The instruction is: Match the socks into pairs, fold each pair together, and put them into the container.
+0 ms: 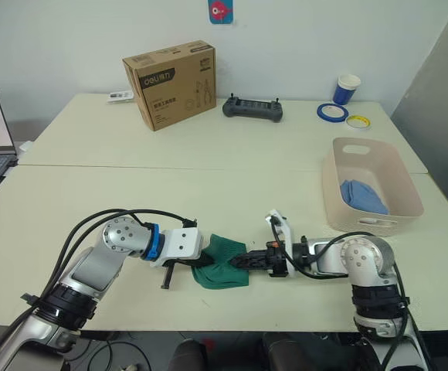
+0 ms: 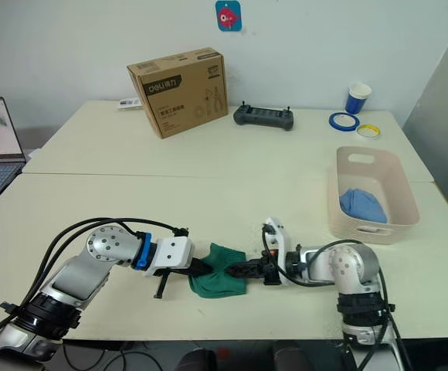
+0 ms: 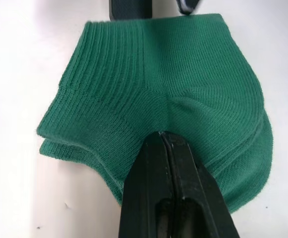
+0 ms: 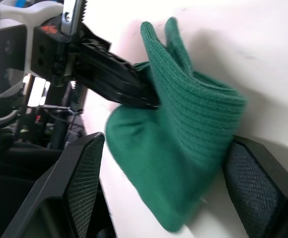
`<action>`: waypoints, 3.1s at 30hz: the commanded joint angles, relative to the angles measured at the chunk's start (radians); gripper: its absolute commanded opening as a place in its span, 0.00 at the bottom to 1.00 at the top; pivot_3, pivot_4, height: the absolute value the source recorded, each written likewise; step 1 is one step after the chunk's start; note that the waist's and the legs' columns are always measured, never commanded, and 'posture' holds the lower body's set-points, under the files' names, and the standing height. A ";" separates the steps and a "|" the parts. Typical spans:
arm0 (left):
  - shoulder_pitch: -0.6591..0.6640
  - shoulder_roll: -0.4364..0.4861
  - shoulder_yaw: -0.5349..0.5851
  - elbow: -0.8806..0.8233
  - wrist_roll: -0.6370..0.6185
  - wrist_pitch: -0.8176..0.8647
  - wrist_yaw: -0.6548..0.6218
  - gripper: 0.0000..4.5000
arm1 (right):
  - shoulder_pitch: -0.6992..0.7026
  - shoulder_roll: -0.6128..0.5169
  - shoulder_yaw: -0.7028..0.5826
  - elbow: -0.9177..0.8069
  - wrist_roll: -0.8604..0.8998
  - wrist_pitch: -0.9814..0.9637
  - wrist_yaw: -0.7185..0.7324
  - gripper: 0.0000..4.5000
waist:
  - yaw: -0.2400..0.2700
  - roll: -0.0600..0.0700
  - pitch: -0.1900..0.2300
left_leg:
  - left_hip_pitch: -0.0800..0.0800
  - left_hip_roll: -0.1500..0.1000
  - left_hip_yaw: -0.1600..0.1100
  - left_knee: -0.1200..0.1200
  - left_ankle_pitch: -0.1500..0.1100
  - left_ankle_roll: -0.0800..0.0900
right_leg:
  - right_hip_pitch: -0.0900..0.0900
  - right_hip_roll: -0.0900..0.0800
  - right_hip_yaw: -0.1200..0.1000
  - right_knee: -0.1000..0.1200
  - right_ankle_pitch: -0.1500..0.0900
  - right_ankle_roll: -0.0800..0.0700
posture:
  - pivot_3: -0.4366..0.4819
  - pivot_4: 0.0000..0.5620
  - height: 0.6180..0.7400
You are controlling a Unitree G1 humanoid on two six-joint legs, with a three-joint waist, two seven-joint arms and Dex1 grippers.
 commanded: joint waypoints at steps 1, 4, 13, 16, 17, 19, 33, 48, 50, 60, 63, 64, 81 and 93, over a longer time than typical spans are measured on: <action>0.033 0.020 -0.022 0.019 0.033 0.035 -0.005 0.00 | -0.027 0.016 -0.019 0.013 0.019 -0.013 0.000 0.84 | 0.000 0.000 0.000 | 0.000 0.000 0.000 0.000 0.000 0.000 | 0.000 0.000 0.000 0.000 0.000 0.000 | 0.48 0.27 1.00; 0.038 0.021 -0.017 0.009 0.028 0.044 -0.005 0.00 | -0.024 0.019 -0.010 0.009 0.021 -0.019 0.001 0.80 | 0.000 0.000 0.000 | 0.000 0.000 0.000 0.000 0.000 0.000 | 0.000 0.000 0.000 0.000 0.000 0.000 | 0.48 0.27 1.00; 0.026 0.020 0.001 0.004 -0.015 0.043 -0.039 0.00 | 0.001 -0.002 0.025 -0.007 0.014 -0.063 0.010 0.15 | -0.001 0.000 0.000 | 0.000 0.000 0.000 0.000 0.000 0.000 | -0.001 0.001 0.000 0.000 0.000 0.000 | 0.48 0.27 1.00; 0.027 0.012 0.006 0.001 -0.031 0.037 -0.044 0.00 | 0.008 -0.006 0.027 -0.014 0.015 -0.072 0.008 0.00 | -0.002 0.000 0.000 | -0.001 0.001 0.000 0.000 0.000 0.000 | -0.001 0.001 0.000 0.000 0.000 0.000 | 0.48 0.27 1.00; 0.024 0.001 0.018 -0.002 -0.051 0.036 -0.038 0.00 | 0.010 -0.008 0.027 -0.018 0.013 -0.080 0.006 0.00 | -0.001 0.000 0.000 | -0.001 0.001 0.000 0.000 0.000 0.000 | -0.001 0.001 0.000 0.000 0.000 0.000 | 0.48 0.27 1.00; 0.010 -0.012 0.049 -0.022 -0.112 0.078 -0.044 0.00 | 0.014 -0.017 0.017 -0.033 0.012 -0.092 0.002 0.00 | 0.000 0.000 0.000 | -0.001 0.001 0.000 0.000 0.000 0.000 | -0.001 0.001 0.000 0.000 0.000 0.000 | 0.48 0.27 1.00; -0.274 -0.137 0.244 -0.119 -0.547 0.592 0.057 0.88 | -0.012 -0.199 -0.365 -0.428 0.125 -0.142 -0.141 0.00 | 0.011 -0.002 0.004 | -0.005 -0.001 -0.002 0.000 0.000 0.000 | -0.001 0.000 -0.003 -0.003 -0.001 0.000 | 0.48 0.27 1.00; -0.522 -0.548 0.147 0.021 -0.451 0.455 0.263 1.00 | 0.201 -1.097 -0.303 -0.173 -0.423 -0.754 0.055 0.00 | 0.036 0.003 0.006 | -0.010 -0.004 0.003 0.000 0.000 0.000 | 0.000 -0.005 0.001 -0.016 0.002 0.006 | 0.48 0.27 1.00; -0.521 -0.577 0.109 0.010 -0.432 0.441 0.254 1.00 | 0.237 -1.153 -0.200 -0.114 -0.533 -0.890 0.084 0.00 | 0.037 0.003 0.006 | -0.010 -0.005 0.003 0.000 0.000 0.000 | 0.000 -0.006 0.000 -0.016 0.003 0.006 | 0.48 0.27 1.00; -0.473 -0.571 0.078 -0.058 -0.412 0.450 0.253 1.00 | 0.167 -1.145 0.025 0.017 -0.658 -1.075 0.297 0.00 | 0.029 0.006 0.006 | -0.009 -0.005 0.003 0.001 0.000 0.000 | 0.000 -0.006 0.001 -0.014 0.004 0.008 | 0.48 0.27 1.00; -0.465 -0.558 0.081 -0.065 -0.408 0.452 0.261 1.00 | 0.114 -1.124 0.057 0.053 -0.654 -1.073 0.359 0.00 | 0.030 0.006 0.006 | -0.009 -0.005 0.003 0.003 0.000 -0.001 | 0.001 -0.006 0.001 -0.014 0.004 0.009 | 0.48 0.27 1.00; -0.463 -0.556 0.082 -0.065 -0.407 0.452 0.264 1.00 | 0.099 -1.118 0.067 0.065 -0.655 -1.071 0.378 0.00 | 0.032 0.006 0.006 | -0.009 -0.005 0.003 0.003 0.000 -0.001 | 0.001 -0.006 0.001 -0.014 0.004 0.009 | 0.48 0.27 1.00; -0.477 -0.559 0.075 0.002 -0.362 0.395 0.268 1.00 | -0.161 -1.145 0.087 0.182 -0.604 -0.960 0.726 0.90 | 0.039 0.009 0.007 | -0.010 -0.006 0.003 0.007 0.000 0.000 | 0.002 -0.007 0.000 -0.014 0.006 0.008 | 0.48 0.27 1.00; -0.442 -0.572 0.061 -0.034 -0.365 0.387 0.259 1.00 | -0.231 -1.158 0.067 0.380 -0.698 -1.085 0.650 0.69 | 0.054 0.013 0.008 | -0.012 -0.006 0.004 0.012 0.000 0.000 | 0.002 -0.008 0.000 -0.014 0.007 0.009 | 0.48 0.27 1.00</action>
